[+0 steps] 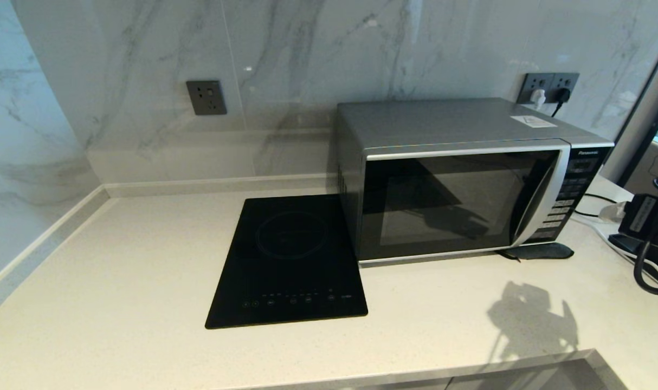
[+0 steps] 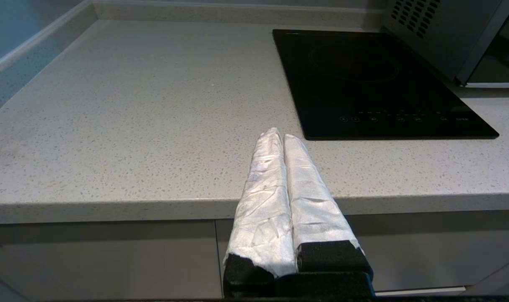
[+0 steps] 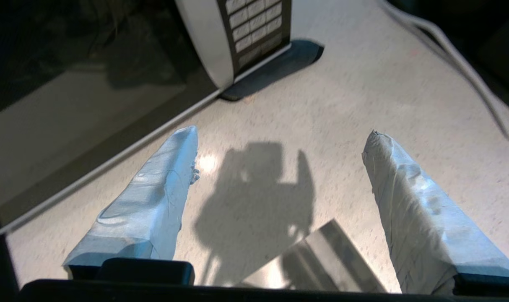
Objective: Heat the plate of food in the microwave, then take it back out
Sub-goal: Open the microwave oven
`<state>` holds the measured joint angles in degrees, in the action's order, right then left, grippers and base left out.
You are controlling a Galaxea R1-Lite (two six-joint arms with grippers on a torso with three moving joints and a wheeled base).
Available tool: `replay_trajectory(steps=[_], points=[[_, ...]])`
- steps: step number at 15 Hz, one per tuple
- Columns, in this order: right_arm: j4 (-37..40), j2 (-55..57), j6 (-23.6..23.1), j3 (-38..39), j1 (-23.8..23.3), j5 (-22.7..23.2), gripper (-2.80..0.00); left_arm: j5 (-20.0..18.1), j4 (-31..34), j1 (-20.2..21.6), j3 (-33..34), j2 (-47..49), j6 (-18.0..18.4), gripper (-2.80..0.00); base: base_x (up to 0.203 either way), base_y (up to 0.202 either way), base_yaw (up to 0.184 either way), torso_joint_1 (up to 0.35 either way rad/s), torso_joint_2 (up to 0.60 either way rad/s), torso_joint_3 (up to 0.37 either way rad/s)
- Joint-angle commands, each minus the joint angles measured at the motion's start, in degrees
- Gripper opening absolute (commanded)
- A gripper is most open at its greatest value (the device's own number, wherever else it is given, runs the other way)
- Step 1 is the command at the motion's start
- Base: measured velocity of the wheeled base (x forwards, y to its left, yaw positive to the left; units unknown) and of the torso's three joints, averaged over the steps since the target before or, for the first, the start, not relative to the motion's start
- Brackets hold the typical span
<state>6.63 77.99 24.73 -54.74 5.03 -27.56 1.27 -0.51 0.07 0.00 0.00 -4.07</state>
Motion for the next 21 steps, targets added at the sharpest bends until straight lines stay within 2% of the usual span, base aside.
replay_trajectory(steps=[1,3,5,9,13,21], points=[[3.96,0.8,1.13,-2.28,0.5,1.57,0.0,0.05,-0.02,0.01,0.0,0.09,-0.06,-2.8,0.0,0.0,0.0,0.0,0.0,0.0],[4.83,3.16,2.69,-3.15,0.46,1.64,0.0,0.05,-0.02,0.01,0.0,0.09,-0.06,-2.8,0.0,0.0,0.0,0.0,0.0,0.0],[4.8,5.87,3.0,-3.0,0.53,-0.16,0.0,0.05,-0.02,0.01,0.0,0.09,-0.06,-2.8,0.0,0.0,0.0,0.0,0.0,0.0],[4.37,7.72,3.13,-3.42,4.52,-7.72,0.0,0.05,-0.02,0.01,0.0,0.09,-0.06,-2.8,0.0,0.0,0.0,0.0,0.0,0.0],[-0.38,10.72,3.13,-3.36,6.29,-14.4,0.0,0.05,-0.02,0.01,0.0,0.09,-0.06,-2.8,0.0,0.0,0.0,0.0,0.0,0.0],[-1.76,17.0,4.22,-6.08,6.74,-15.39,0.0,0.05,-0.02,0.01,0.0,0.09,-0.06,-2.8,0.0,0.0,0.0,0.0,0.0,0.0]])
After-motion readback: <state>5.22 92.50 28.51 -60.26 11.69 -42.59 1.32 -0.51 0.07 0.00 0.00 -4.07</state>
